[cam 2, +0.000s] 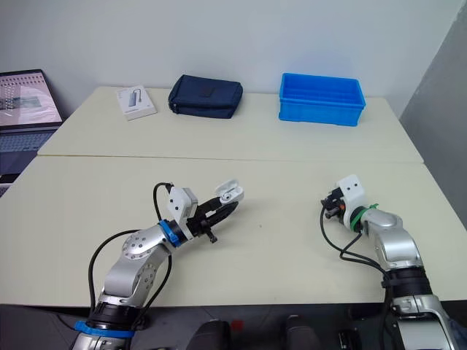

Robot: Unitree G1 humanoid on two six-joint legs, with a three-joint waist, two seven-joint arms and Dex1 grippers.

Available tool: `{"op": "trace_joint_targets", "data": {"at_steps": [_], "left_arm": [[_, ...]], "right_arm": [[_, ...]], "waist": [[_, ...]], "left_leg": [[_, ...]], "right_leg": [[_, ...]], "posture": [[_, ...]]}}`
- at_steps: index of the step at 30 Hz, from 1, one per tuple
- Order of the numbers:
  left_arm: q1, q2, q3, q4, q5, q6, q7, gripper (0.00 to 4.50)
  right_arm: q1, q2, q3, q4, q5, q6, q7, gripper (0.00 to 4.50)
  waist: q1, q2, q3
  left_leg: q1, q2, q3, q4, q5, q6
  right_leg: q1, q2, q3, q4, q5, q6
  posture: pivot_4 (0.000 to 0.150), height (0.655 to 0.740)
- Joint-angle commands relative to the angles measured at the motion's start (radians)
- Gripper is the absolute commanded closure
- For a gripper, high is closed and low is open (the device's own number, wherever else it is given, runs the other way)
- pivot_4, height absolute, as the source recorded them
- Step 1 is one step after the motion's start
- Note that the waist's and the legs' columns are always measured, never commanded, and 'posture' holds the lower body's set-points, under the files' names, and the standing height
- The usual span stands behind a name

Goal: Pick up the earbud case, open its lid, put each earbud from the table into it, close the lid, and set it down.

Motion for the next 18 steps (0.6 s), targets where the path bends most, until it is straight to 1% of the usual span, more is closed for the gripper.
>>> {"op": "trace_joint_targets", "data": {"at_steps": [1,3,6,9,11,14,18], "left_arm": [[0.016,-0.004,-0.001,-0.058,-0.007,-0.019,0.002,3.69],[0.028,-0.004,-0.003,-0.070,-0.008,-0.016,0.003,3.69],[0.051,-0.002,-0.004,-0.093,-0.012,-0.004,0.008,3.69],[0.072,-0.001,-0.005,-0.117,-0.014,0.007,0.012,3.69],[0.082,0.000,-0.005,-0.130,-0.016,0.016,0.014,3.69],[0.088,0.000,-0.006,-0.135,-0.015,0.024,0.014,3.69],[0.082,0.001,-0.007,-0.135,-0.015,0.029,0.016,3.69]], "right_arm": [[0.051,-0.081,0.041,-0.159,0.002,-0.018,0.117,4.11],[0.090,-0.142,0.063,-0.248,0.017,-0.031,0.201,4.11],[0.174,-0.280,0.097,-0.375,0.030,-0.134,0.398,4.11],[0.231,-0.383,0.103,-0.422,0.035,-0.206,0.519,4.11],[0.252,-0.443,0.108,-0.404,0.023,-0.240,0.581,4.11],[0.268,-0.523,0.135,-0.301,-0.034,-0.379,0.674,4.11],[0.250,-0.549,0.156,-0.224,-0.058,-0.439,0.737,4.11]], "waist": [[-0.001,0.000,0.000],[-0.002,0.000,0.000],[-0.002,0.001,0.001],[-0.003,0.001,0.001],[-0.002,0.001,0.001],[-0.002,0.001,0.001],[-0.004,0.001,0.001]], "left_leg": [[0.000,0.000,0.000,0.000,0.000,0.000],[0.000,0.000,0.000,0.000,0.000,0.000],[0.000,0.000,0.000,0.000,0.000,0.000],[0.000,0.000,0.000,0.000,0.000,0.000],[0.001,0.000,0.000,0.001,0.000,0.000],[0.001,0.000,0.000,0.002,0.000,0.000],[0.002,0.000,0.001,0.002,0.000,0.000]], "right_leg": [[0.000,0.000,0.000,0.000,0.000,0.000],[0.000,0.000,0.000,0.000,0.000,0.000],[-0.001,0.000,0.000,0.000,0.000,0.000],[0.000,0.000,0.000,-0.001,0.000,0.000],[0.000,0.000,0.000,-0.001,-0.001,-0.001],[0.001,0.000,0.000,0.000,-0.003,-0.006],[0.001,-0.001,0.000,-0.001,-0.003,-0.006]], "posture": [[0.150,0.7400],[0.150,0.7400],[0.150,0.7400],[0.150,0.7400],[0.150,0.7400],[0.150,0.7400],[0.150,0.7400]]}}
